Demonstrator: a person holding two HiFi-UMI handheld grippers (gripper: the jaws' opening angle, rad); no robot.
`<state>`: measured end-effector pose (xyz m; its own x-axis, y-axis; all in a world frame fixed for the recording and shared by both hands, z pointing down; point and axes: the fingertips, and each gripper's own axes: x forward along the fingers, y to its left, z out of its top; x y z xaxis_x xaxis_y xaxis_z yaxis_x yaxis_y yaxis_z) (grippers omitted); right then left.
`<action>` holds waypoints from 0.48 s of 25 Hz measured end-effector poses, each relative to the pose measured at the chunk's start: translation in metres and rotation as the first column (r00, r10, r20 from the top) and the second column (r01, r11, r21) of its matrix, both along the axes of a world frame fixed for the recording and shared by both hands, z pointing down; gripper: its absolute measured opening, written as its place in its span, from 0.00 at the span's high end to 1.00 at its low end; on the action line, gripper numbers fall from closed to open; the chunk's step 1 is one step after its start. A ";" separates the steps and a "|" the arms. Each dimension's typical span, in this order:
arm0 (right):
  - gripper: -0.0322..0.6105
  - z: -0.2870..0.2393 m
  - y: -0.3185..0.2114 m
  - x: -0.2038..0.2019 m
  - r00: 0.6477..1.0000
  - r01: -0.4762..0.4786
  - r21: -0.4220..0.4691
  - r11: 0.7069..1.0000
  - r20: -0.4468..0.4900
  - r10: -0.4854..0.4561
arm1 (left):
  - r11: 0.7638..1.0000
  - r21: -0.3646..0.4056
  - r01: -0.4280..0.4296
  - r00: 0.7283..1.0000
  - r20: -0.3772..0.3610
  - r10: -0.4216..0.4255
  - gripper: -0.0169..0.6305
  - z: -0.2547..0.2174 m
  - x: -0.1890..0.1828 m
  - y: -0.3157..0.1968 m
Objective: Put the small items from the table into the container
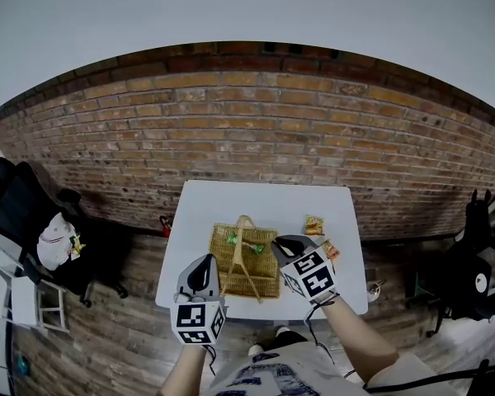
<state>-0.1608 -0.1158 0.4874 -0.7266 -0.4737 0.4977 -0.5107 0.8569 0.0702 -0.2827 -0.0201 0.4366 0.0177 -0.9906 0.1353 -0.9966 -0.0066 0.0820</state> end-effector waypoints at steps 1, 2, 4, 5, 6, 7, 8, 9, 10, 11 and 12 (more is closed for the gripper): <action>0.87 -0.004 0.001 0.005 1.000 -0.017 0.009 1.000 0.012 0.017 | 1.000 0.000 -0.008 1.000 0.001 0.008 0.90 -0.001 0.003 -0.001; 0.87 -0.007 0.002 0.010 0.999 -0.033 0.019 0.999 0.020 0.032 | 1.000 0.001 -0.016 1.000 0.000 0.016 0.90 -0.002 0.006 -0.001; 0.87 -0.012 0.005 0.021 0.997 -0.064 0.034 0.997 0.035 0.063 | 1.000 0.005 -0.031 1.000 0.001 0.031 0.90 -0.005 0.011 -0.001; 0.88 -0.014 0.007 0.026 0.996 -0.080 0.040 0.996 0.046 0.078 | 0.999 0.008 -0.037 0.999 0.004 0.037 0.90 -0.007 0.013 -0.001; 0.88 -0.017 0.009 0.030 0.994 -0.095 0.045 0.994 0.060 0.093 | 0.999 0.011 -0.043 0.999 0.008 0.043 0.90 -0.008 0.016 -0.001; 0.88 -0.020 0.010 0.035 0.991 -0.111 0.048 0.993 0.078 0.107 | 0.999 0.013 -0.050 0.999 0.012 0.050 0.90 -0.009 0.018 -0.001; 0.88 -0.023 0.012 0.040 0.988 -0.126 0.051 0.991 0.097 0.120 | 0.998 0.014 -0.056 0.998 0.014 0.056 0.90 -0.010 0.021 0.000; 0.89 -0.026 0.014 0.045 0.984 -0.140 0.056 0.989 0.115 0.133 | 0.998 0.014 -0.062 0.998 0.017 0.062 0.90 -0.011 0.023 0.000; 0.89 -0.029 0.016 0.049 0.981 -0.152 0.065 0.986 0.130 0.143 | 0.998 0.014 -0.067 0.998 0.019 0.067 0.90 -0.011 0.026 0.000; 0.90 -0.032 0.018 0.054 0.978 -0.164 0.076 0.984 0.141 0.152 | 0.997 0.013 -0.072 0.997 0.021 0.072 0.90 -0.010 0.028 0.000; 0.91 -0.034 0.020 0.058 0.976 -0.175 0.087 0.981 0.149 0.161 | 0.997 0.011 -0.077 0.997 0.023 0.077 0.90 -0.010 0.031 0.000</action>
